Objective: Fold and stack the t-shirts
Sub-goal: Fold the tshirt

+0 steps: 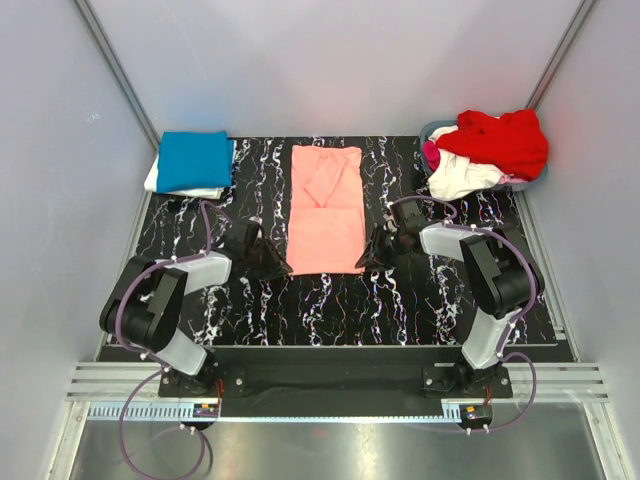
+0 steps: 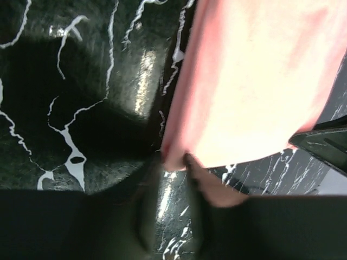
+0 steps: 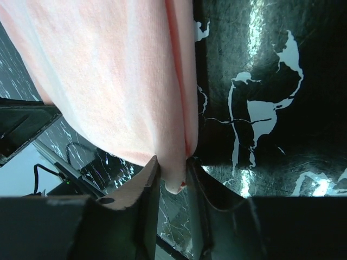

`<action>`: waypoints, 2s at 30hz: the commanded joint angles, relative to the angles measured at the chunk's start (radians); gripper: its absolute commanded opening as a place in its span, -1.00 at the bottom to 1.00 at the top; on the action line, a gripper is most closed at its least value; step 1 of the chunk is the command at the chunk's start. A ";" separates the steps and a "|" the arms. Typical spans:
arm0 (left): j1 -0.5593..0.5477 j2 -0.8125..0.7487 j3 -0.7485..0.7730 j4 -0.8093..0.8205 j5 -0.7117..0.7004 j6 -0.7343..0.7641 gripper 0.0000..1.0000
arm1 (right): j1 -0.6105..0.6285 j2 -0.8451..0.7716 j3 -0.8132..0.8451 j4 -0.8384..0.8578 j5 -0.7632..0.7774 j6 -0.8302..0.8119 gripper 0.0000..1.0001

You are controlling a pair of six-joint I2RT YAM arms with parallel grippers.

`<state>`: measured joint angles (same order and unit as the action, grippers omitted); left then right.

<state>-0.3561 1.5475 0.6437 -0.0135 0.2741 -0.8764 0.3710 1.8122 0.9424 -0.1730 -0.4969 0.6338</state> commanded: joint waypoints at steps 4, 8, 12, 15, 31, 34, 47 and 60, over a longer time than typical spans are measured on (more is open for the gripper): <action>-0.010 0.066 0.005 -0.006 -0.030 0.019 -1.00 | 0.000 0.015 0.024 0.015 0.000 -0.003 -0.52; -0.047 0.033 0.037 -0.060 -0.061 0.019 -1.00 | 0.000 -0.005 0.012 -0.006 0.004 -0.005 -1.00; -0.116 -0.114 0.053 -0.219 -0.170 0.017 -1.00 | -0.001 -0.123 -0.042 -0.071 0.035 -0.017 -1.00; -0.182 -0.206 0.037 -0.336 -0.239 -0.012 -1.00 | -0.001 -0.253 -0.112 -0.121 0.046 -0.013 -1.00; -0.685 -0.704 -0.009 -0.787 -0.444 -0.375 -1.00 | 0.129 -1.122 -0.430 -0.486 0.011 0.274 -1.00; -0.687 -0.684 0.065 -0.835 -0.473 -0.355 -1.00 | 0.129 -1.166 -0.369 -0.536 0.037 0.280 -1.00; -0.617 -0.451 0.387 -0.918 -0.556 -0.164 -1.00 | 0.129 -0.961 -0.065 -0.717 0.288 0.136 -1.00; -0.429 -0.222 0.618 -0.898 -0.435 0.020 -1.00 | 0.069 -0.737 0.104 -0.678 0.385 0.011 -1.00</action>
<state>-0.8177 1.2884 1.1866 -0.8894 -0.1764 -0.9466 0.4778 1.0542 0.9707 -0.8516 -0.1936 0.7166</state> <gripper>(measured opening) 0.023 0.022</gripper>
